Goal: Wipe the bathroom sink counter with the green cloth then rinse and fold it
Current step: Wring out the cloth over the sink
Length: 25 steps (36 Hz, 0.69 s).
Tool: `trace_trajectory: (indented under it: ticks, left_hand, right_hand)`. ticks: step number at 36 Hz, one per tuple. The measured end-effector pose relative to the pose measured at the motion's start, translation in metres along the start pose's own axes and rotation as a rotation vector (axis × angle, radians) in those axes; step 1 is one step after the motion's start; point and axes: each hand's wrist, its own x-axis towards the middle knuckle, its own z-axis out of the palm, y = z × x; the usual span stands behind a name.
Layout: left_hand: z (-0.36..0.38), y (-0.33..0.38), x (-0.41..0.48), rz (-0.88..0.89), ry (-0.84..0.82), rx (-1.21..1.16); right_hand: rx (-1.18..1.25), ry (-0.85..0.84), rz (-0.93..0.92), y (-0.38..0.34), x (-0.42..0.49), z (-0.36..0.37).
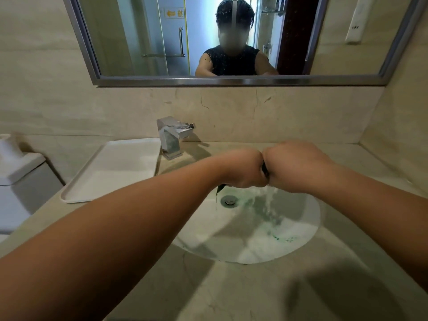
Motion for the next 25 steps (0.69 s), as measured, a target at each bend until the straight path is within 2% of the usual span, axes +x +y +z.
trace_trajectory:
  ticks: [7, 13, 16, 19, 22, 25]
  left_hand:
    - [0.015, -0.014, 0.001, 0.088, 0.104, 0.192]
    - [0.019, -0.023, -0.002, 0.113, 0.186, 0.282]
    - [0.021, -0.024, -0.005, 0.126, 0.237, 0.303]
    - [0.026, -0.031, -0.008, 0.173, 0.373, 0.31]
    - [0.03, -0.044, -0.009, 0.323, 0.498, 0.382]
    - [0.021, -0.049, -0.01, 0.268, 0.562, 0.291]
  right_hand:
    - [0.258, -0.211, 0.059, -0.008, 0.006, 0.006]
    - [0.755, -0.356, 0.158, -0.009, 0.013, 0.016]
    - [0.859, -0.424, 0.177, -0.008, 0.013, 0.017]
    - [0.965, -0.46, 0.207, -0.007, 0.015, 0.016]
    - [1.135, -0.506, 0.263, -0.003, 0.018, 0.014]
    - [1.31, -0.449, 0.282, -0.002, 0.02, 0.008]
